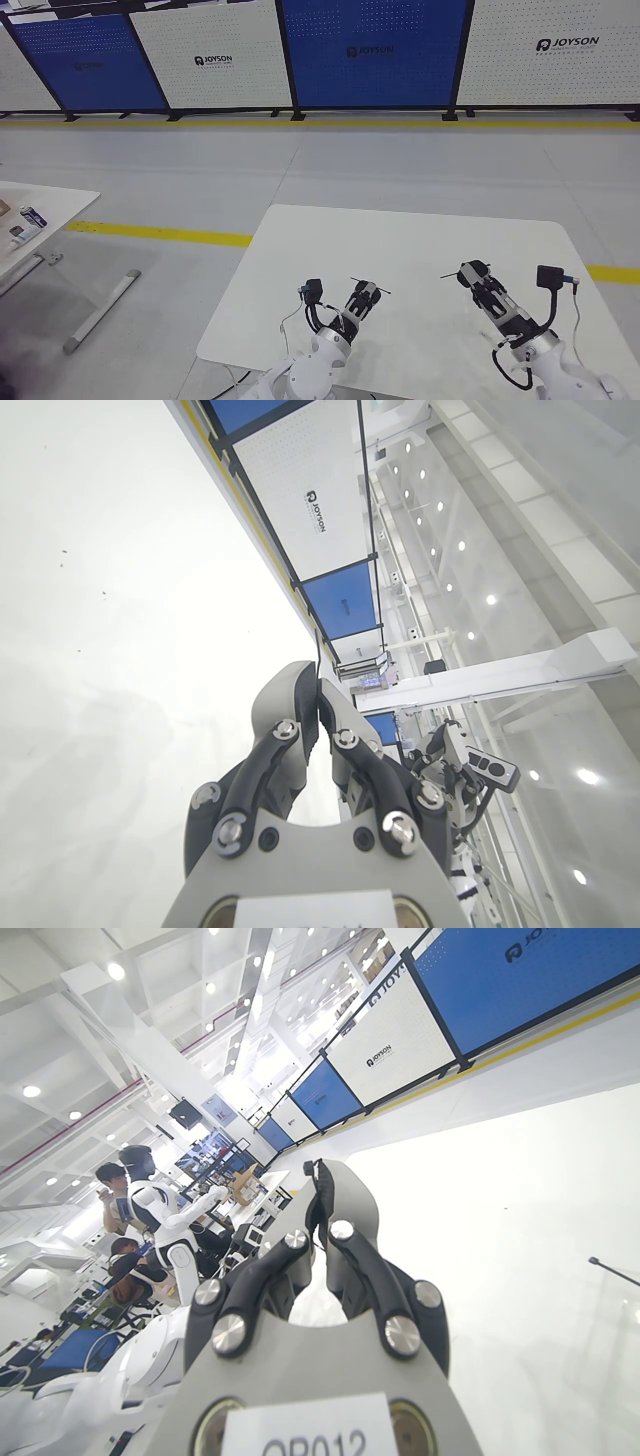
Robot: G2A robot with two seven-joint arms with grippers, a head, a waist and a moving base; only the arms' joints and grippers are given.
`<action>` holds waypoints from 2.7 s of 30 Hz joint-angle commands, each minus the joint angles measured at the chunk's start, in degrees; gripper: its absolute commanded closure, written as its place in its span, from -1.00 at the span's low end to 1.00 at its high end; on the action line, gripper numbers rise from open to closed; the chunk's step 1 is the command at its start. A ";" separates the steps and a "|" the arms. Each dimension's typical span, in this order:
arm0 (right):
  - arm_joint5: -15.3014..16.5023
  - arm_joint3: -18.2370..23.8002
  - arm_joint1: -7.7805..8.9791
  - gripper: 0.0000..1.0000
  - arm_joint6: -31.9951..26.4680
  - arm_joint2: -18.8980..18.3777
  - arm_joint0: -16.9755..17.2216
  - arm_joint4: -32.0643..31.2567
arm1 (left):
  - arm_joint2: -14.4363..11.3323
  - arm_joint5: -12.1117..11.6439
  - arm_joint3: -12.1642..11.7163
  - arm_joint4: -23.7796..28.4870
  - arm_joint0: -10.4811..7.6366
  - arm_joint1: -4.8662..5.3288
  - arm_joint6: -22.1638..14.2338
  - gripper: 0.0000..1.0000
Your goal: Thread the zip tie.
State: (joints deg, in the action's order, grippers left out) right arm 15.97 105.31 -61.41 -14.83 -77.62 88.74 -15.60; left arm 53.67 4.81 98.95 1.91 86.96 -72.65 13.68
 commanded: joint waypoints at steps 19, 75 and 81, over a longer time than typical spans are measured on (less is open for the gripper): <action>0.00 0.00 0.00 1.00 0.00 0.00 0.00 0.00 | -2.67 2.85 -1.69 -4.66 -1.58 -0.74 1.71 1.00; -0.08 0.37 -0.77 1.00 10.37 1.04 5.64 -4.98 | -3.40 3.18 -4.43 -19.48 -3.54 -0.80 0.58 1.00; -0.08 0.37 -0.77 1.00 10.37 1.04 5.64 -4.98 | -3.40 3.18 -4.43 -19.48 -3.54 -0.80 0.58 1.00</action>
State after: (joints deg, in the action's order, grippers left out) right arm 15.89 105.68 -62.18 -4.45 -76.58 94.38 -20.58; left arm 50.26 7.99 94.52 -17.57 83.42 -73.45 14.25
